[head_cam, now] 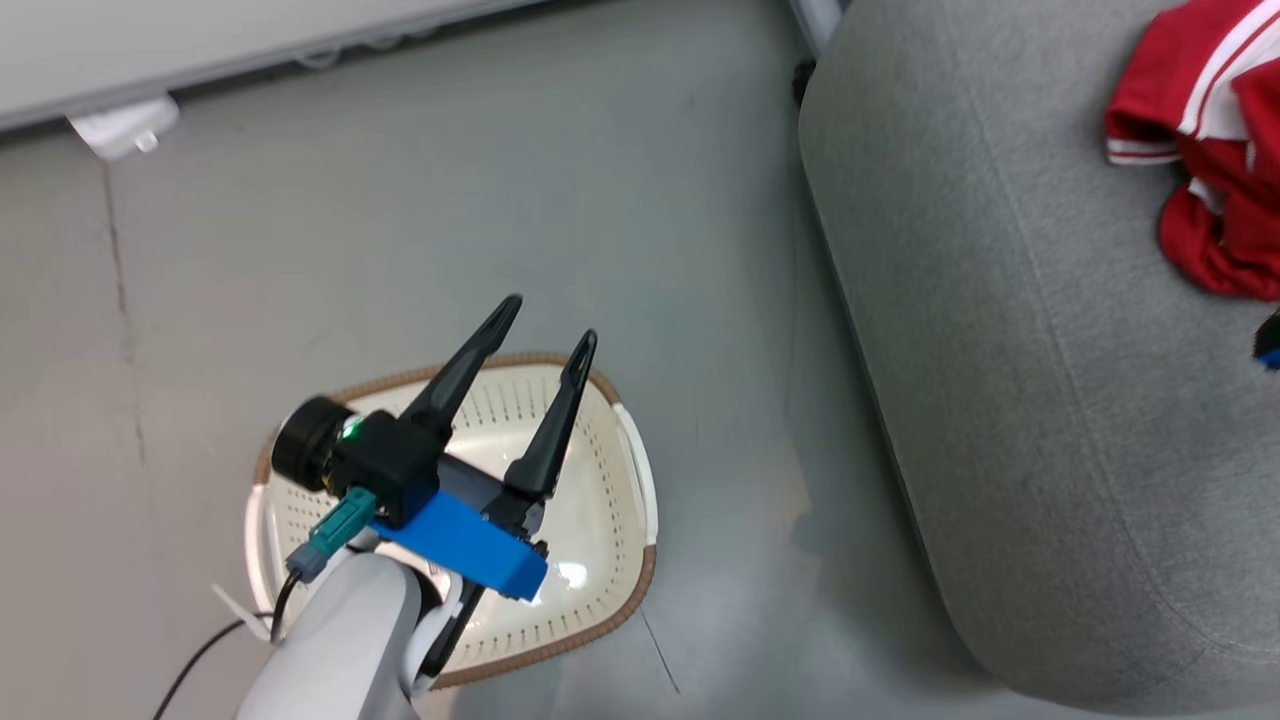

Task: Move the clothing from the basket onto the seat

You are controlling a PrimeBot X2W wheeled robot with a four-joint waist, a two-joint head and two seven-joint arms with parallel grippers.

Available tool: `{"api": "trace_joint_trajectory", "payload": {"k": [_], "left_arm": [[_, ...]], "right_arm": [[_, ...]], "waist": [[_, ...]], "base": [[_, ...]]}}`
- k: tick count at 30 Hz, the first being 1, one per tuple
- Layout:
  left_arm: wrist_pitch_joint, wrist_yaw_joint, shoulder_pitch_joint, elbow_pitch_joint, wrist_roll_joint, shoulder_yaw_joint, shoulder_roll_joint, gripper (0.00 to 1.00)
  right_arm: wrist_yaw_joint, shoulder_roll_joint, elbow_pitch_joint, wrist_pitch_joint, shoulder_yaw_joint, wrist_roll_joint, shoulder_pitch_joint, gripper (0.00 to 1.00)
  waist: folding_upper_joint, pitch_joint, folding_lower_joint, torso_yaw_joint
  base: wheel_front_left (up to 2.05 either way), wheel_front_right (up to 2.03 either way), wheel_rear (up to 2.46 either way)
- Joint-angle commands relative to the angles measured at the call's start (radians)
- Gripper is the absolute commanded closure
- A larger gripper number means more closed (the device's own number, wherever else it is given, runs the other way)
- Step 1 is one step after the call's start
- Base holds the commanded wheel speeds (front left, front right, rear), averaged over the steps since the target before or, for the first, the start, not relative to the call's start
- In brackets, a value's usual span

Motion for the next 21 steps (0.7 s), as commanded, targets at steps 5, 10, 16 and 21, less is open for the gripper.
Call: {"api": "trace_joint_trajectory", "payload": {"k": [5,10,16,21], "left_arm": [[-0.003,-0.004,0.118,0.017,-0.015,0.066,-0.021,0.0],[-0.003,-0.004,0.226,0.025,-0.009,0.145,-0.04,0.0],[-0.003,-0.004,0.319,0.024,-0.006,0.216,-0.06,0.0],[-0.003,-0.004,0.361,0.023,0.002,0.256,-0.065,0.0]], "right_arm": [[-0.001,0.044,-0.079,-0.002,0.076,-0.001,0.15,0.0],[-0.001,0.101,-0.216,0.017,0.173,-0.002,0.317,0.0],[-0.001,0.158,-0.347,0.044,0.238,0.008,0.487,0.0],[-0.001,0.19,-0.435,0.062,0.282,0.023,0.595,0.0]], "waist": [[0.0,-0.192,0.0001,0.028],[0.0,-0.301,0.0001,0.058],[0.0,-0.371,0.0001,0.106],[0.0,-0.397,0.0001,0.144]], "base": [[0.0,0.0,0.0],[0.0,0.0,0.0],[0.0,0.0,0.0],[0.0,0.0,0.0]]}}
